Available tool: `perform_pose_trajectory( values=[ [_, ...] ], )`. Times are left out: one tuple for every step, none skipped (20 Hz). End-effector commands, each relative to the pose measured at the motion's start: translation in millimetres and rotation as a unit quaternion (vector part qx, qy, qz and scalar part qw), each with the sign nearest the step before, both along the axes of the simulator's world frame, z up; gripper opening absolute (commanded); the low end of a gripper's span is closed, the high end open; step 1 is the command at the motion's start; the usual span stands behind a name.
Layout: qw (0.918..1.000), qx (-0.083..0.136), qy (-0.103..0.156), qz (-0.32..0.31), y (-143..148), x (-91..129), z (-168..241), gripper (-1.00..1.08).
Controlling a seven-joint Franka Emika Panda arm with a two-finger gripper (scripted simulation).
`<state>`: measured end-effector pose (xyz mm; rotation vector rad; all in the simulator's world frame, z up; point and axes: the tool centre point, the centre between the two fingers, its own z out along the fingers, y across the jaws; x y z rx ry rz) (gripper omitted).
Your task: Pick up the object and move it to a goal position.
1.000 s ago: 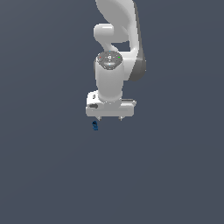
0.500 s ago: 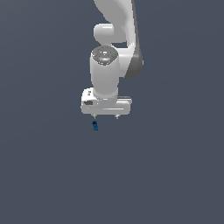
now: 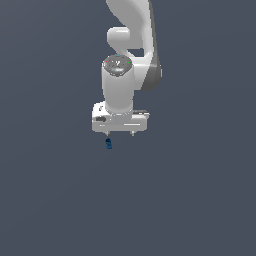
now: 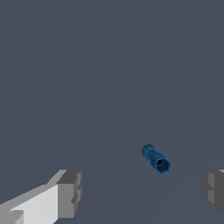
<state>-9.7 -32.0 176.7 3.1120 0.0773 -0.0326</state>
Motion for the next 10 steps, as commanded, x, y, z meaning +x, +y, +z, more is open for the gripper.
perform_pose_trajectory(
  values=[
    [0.9999, 0.001, 0.000, 0.012, -3, -1, -4, 1.00],
    [0.9998, 0.001, 0.000, 0.018, -5, -2, -6, 1.00],
    [0.9997, 0.001, 0.000, 0.025, -6, -2, -7, 1.00],
    [0.9995, 0.002, 0.000, 0.032, -8, -3, -9, 1.00],
    [0.9992, 0.002, 0.000, 0.039, -10, -4, -12, 1.00],
    [0.9989, 0.003, 0.000, 0.047, -12, -5, -14, 1.00],
    [0.9984, 0.003, 0.000, 0.056, -14, -6, -17, 1.00],
    [0.9979, 0.004, 0.000, 0.065, -16, -7, -19, 1.00],
    [0.9972, 0.004, 0.000, 0.075, -18, -8, -22, 1.00],
    [0.9963, 0.005, 0.000, 0.085, -21, -9, -25, 1.00]
  ],
)
